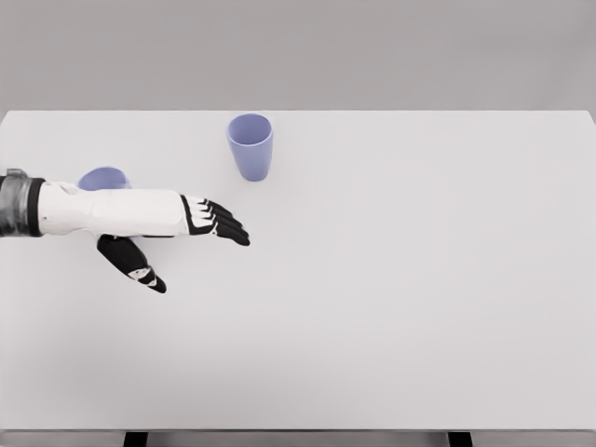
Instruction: Place the right cup on the left cup with left arm
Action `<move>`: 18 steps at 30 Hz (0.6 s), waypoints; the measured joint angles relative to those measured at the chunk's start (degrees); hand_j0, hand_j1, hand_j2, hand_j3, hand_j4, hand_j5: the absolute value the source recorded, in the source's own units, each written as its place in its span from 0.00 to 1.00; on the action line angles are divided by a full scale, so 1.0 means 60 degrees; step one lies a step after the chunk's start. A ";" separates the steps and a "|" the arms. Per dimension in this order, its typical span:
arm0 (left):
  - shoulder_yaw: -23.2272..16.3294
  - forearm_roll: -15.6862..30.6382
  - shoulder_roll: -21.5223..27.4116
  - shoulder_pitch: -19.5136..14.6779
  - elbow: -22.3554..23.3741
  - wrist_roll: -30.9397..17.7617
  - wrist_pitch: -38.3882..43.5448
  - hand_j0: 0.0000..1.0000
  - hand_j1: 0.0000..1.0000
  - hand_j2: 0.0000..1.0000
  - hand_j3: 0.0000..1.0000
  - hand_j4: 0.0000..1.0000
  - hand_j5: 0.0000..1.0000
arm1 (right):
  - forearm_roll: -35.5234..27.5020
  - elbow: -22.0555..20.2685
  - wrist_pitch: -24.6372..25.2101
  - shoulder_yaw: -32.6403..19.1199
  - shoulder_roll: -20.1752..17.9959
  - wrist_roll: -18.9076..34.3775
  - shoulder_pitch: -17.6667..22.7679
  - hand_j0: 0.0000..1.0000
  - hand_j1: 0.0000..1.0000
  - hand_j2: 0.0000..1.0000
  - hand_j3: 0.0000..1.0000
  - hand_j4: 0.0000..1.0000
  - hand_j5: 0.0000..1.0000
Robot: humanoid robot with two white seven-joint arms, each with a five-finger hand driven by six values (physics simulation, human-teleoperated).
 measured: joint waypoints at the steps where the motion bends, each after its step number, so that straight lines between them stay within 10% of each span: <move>1: -0.0070 -0.0006 -0.0006 -0.0116 0.0011 0.0000 0.0000 1.00 1.00 1.00 1.00 1.00 1.00 | -0.0001 0.0003 0.0000 0.0018 0.0000 0.0000 0.0059 1.00 1.00 1.00 1.00 1.00 1.00; 7: -0.0224 0.0096 -0.1054 -0.1259 0.1431 0.0001 0.0005 1.00 1.00 1.00 1.00 1.00 1.00 | -0.0001 0.0001 -0.0001 0.0014 0.0000 0.0000 0.0088 1.00 1.00 1.00 1.00 1.00 1.00; 18: -0.0137 -0.0056 -0.3912 -0.1831 0.7059 0.0044 0.0004 1.00 1.00 1.00 1.00 1.00 1.00 | 0.0001 0.0000 0.0000 0.0006 0.0000 0.0000 0.0088 1.00 1.00 1.00 1.00 1.00 1.00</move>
